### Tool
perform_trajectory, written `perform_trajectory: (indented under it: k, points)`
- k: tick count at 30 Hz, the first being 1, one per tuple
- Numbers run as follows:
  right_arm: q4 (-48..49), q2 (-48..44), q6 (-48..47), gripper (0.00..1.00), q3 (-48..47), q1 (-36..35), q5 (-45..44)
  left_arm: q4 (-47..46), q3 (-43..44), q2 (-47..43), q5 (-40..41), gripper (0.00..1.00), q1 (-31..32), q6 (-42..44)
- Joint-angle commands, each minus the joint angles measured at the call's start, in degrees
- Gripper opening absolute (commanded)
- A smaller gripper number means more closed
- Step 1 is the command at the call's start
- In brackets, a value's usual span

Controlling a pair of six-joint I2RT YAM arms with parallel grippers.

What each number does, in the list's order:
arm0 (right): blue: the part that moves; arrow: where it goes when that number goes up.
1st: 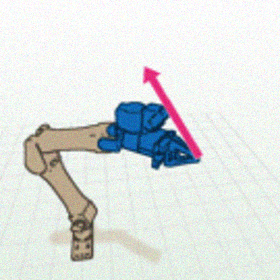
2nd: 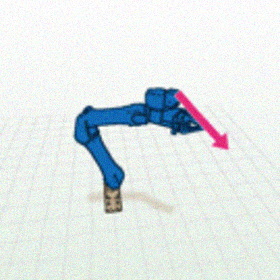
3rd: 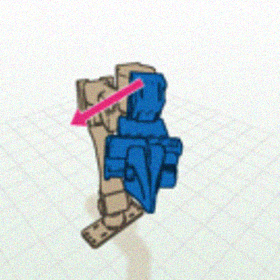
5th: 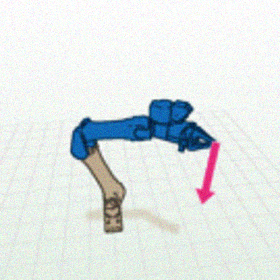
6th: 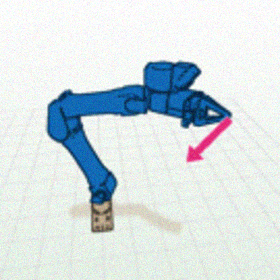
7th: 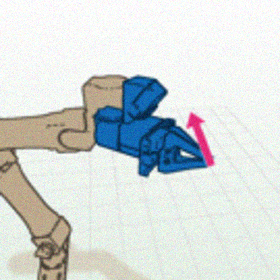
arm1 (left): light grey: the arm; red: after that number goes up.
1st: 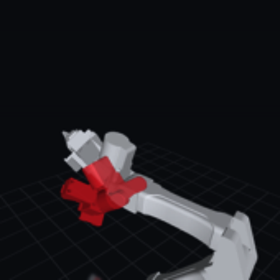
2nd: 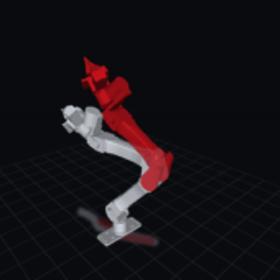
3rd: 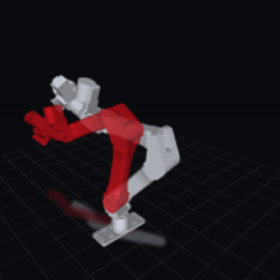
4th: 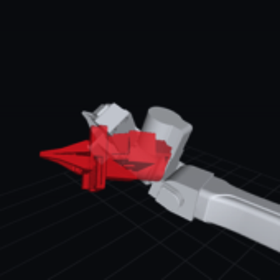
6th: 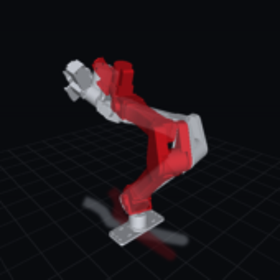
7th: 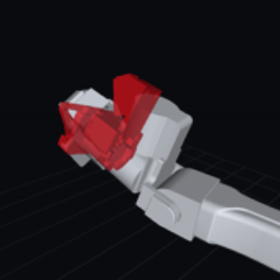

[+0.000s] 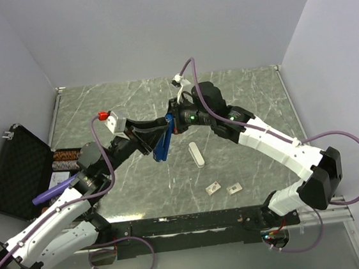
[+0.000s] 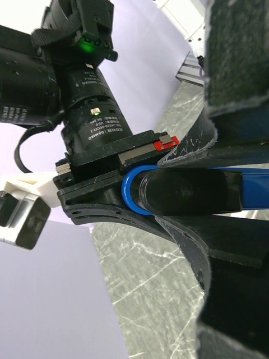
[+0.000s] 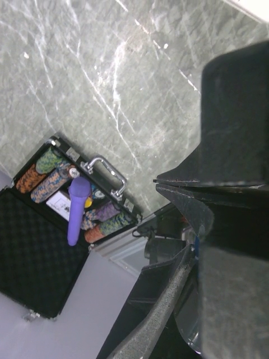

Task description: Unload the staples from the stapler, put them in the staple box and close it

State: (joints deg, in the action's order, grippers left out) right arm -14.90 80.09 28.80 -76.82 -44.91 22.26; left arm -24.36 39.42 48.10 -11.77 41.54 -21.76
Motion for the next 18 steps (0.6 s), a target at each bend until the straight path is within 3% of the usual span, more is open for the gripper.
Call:
perform_trajectory:
  k: [1,18]
  points:
    - [1.1,-2.5,-2.1,0.0,-2.3,-4.5,1.5,3.2,0.3,1.0,-1.8,0.01,2.3,2.0]
    - [-3.6,-12.1,-3.5,0.0,10.6,2.8,-7.7,6.7,5.3,3.8,3.5,0.01,2.2,5.0]
